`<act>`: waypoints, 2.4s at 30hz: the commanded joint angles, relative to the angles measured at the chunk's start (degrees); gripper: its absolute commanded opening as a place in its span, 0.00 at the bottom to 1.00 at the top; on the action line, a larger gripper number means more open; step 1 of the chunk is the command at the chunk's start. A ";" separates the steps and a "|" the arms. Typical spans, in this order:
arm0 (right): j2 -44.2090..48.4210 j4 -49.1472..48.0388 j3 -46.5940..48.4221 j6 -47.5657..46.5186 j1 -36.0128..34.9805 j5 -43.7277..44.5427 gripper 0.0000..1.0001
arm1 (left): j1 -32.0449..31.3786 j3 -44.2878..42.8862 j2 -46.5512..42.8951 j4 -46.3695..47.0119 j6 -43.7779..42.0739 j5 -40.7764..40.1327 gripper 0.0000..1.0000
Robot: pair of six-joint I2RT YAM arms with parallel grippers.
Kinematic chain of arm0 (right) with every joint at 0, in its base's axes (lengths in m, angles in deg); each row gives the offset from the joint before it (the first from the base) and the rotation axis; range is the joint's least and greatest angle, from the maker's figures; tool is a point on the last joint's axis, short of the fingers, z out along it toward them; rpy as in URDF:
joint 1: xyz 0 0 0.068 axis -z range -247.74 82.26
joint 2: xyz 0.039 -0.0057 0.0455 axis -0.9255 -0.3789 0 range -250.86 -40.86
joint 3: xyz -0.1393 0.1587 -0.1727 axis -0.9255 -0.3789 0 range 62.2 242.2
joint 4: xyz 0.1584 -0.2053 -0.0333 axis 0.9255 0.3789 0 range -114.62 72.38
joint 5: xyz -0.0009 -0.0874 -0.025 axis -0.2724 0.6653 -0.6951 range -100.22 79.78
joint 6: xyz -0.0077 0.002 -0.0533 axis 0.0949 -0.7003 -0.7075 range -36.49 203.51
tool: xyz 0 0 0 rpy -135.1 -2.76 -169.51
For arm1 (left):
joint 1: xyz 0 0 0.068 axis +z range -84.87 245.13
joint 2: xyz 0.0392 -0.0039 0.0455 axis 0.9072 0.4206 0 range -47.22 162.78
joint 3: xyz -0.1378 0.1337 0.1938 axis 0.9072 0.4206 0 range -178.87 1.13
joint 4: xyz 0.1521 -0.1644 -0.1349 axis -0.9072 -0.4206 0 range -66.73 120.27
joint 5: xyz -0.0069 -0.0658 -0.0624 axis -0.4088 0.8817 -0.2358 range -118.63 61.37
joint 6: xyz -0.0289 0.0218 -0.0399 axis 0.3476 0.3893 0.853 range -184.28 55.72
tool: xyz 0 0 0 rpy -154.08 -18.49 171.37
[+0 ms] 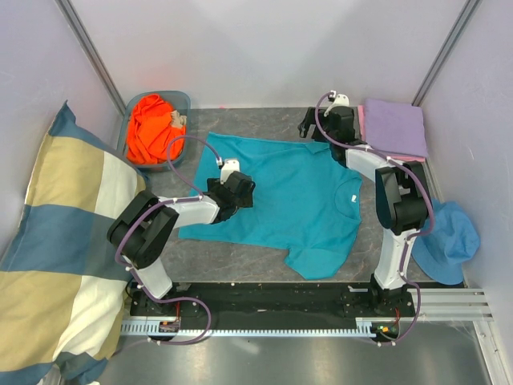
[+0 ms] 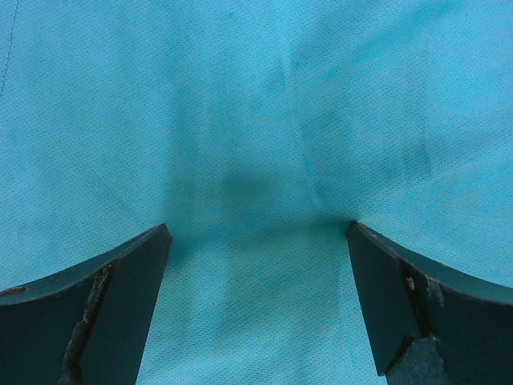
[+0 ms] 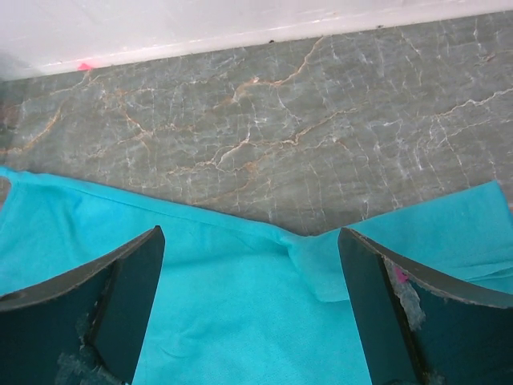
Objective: Fold and stack the t-shirts
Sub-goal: Flatten out the tshirt
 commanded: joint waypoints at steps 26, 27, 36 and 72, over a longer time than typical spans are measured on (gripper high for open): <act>-8.70 20.01 8.25 6.02 0.89 8.13 0.98 | -0.41 1.69 0.97 -4.33 2.59 0.42 1.00; -8.96 19.93 8.33 6.20 0.89 7.87 0.98 | -0.41 1.69 1.06 -4.33 2.50 0.42 1.00; -11.86 19.92 10.88 6.11 1.15 6.90 0.98 | -0.50 1.96 1.15 -4.33 2.41 0.07 1.00; -14.50 17.29 16.77 4.44 1.15 4.61 0.98 | -0.58 2.04 1.59 -4.41 2.41 -0.72 1.00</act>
